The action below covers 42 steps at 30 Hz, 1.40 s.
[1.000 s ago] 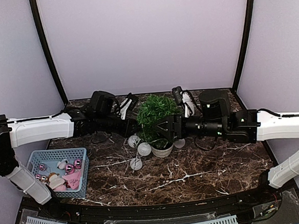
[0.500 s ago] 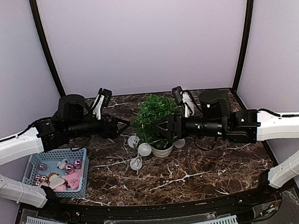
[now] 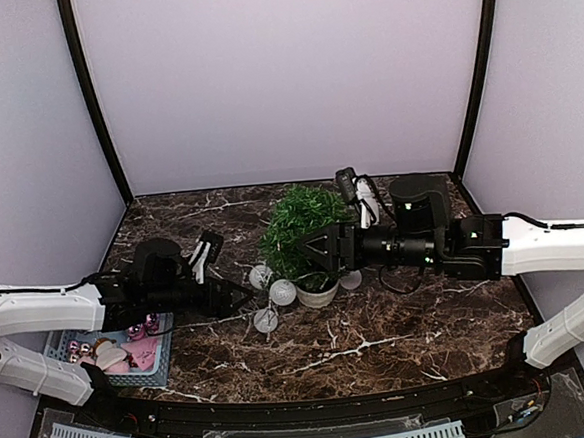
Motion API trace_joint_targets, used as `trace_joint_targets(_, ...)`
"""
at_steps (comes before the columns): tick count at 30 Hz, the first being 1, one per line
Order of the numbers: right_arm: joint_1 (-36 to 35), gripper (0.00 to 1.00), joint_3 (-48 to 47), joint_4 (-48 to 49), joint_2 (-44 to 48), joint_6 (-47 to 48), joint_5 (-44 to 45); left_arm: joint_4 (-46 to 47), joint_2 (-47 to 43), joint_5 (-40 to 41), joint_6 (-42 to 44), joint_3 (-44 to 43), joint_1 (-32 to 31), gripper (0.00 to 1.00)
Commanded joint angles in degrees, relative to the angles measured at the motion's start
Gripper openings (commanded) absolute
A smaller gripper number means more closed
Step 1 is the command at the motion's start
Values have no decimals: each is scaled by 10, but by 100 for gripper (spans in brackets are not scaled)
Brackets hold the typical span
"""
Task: Decorate the small christmas tree
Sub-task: Wrap the side of the string light in the gap of the branches.
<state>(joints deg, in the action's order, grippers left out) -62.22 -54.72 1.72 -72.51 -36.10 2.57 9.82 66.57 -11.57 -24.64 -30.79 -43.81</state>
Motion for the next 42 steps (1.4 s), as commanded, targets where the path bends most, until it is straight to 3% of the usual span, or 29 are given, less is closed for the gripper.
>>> trace_joint_targets(1, -6, 71, -1, 36, 15, -5, -4, 51, 41, -5, 2, -14, 1, 60)
trace_joint_targets(4, -7, 69, 6, 39, 22, -10, 1, 50, 51, 34, 5, -13, 1, 40)
trace_joint_targets(7, -7, 68, 9, 37, 29, -9, 5, 54, 34, 41, 3, -7, 0, 6)
trace_joint_targets(9, -7, 67, 9, 32, 34, -5, 10, 48, 2, 44, 1, 0, 1, 0)
trace_joint_targets(17, -6, 67, 4, 6, 47, 11, 42, -138, -182, 109, 3, -12, 1, 0)
trace_joint_targets(26, -6, 67, -28, -26, 49, 31, 52, -363, -253, 188, 39, -148, 1, 0)
trace_joint_targets(33, -6, 68, -105, -96, 36, 76, 60, -440, -200, 231, 94, -307, 0, 0)
trace_joint_targets(42, 0, 72, -308, -218, -71, 138, 66, -459, -27, 278, 205, -546, 5, 0)
